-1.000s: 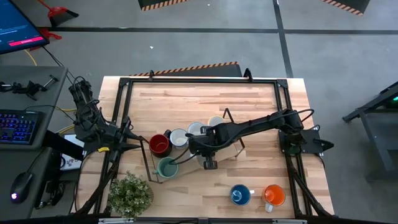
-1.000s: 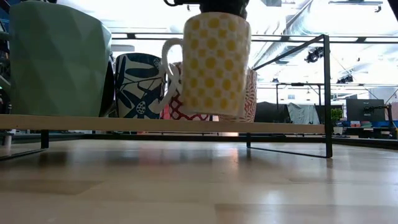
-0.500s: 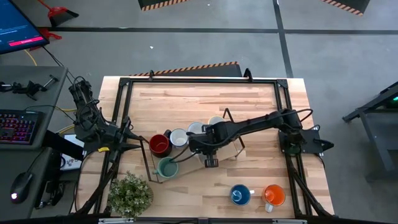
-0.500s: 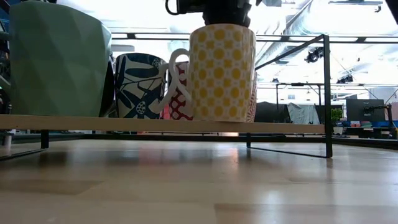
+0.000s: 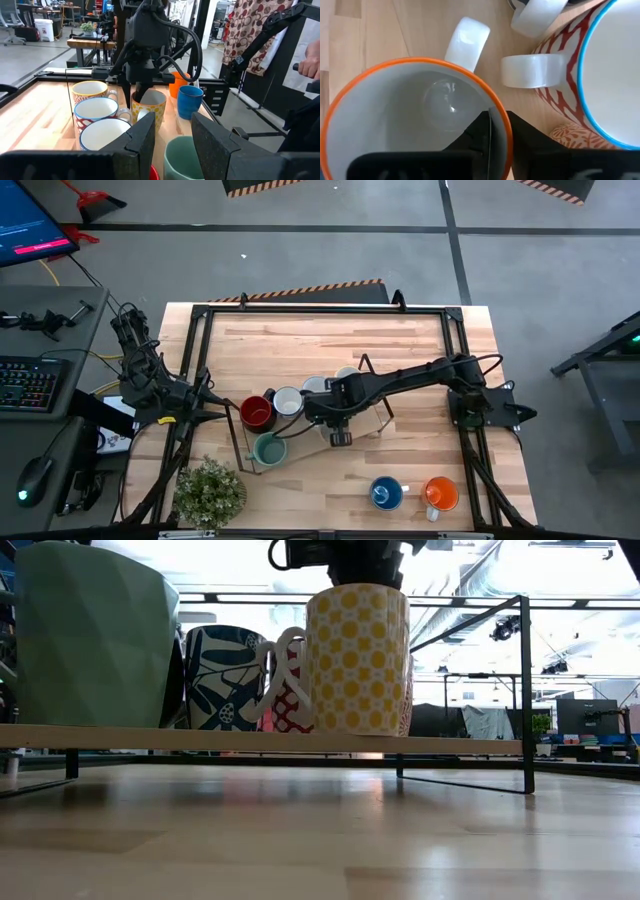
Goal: Place coffee mugs
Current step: Put the yellow pattern mug on the shelf
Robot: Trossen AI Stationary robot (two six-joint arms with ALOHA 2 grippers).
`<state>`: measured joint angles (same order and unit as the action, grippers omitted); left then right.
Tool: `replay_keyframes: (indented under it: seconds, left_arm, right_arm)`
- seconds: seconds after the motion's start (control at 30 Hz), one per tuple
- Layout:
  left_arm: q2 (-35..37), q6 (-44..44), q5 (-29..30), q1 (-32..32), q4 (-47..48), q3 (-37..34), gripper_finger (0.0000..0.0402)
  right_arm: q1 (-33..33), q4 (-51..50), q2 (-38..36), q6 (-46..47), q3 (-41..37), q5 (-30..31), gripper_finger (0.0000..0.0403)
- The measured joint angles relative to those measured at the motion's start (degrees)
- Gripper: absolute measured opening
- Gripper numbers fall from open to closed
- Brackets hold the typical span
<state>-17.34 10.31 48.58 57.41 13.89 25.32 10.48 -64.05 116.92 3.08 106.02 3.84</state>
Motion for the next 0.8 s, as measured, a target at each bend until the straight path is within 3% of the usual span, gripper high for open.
replay_keyframes:
  seconds: [0.43,0.6,0.8]
  left_arm:
    - [0.0,0.0,0.0,-0.01,0.02,0.0,0.0117]
    - [0.02,0.01,0.0,-0.01,0.04,0.0,0.0117]
    - [0.0,0.02,0.0,0.02,0.64,0.0,0.0117]
  right_arm:
    - [0.02,-0.13,-0.07,-0.53,0.0,-0.08,0.0103]
    - [0.02,-1.77,-0.77,-0.55,1.16,-0.02,0.011]
    - [0.13,-5.79,-0.81,-0.58,7.79,0.21,0.011]
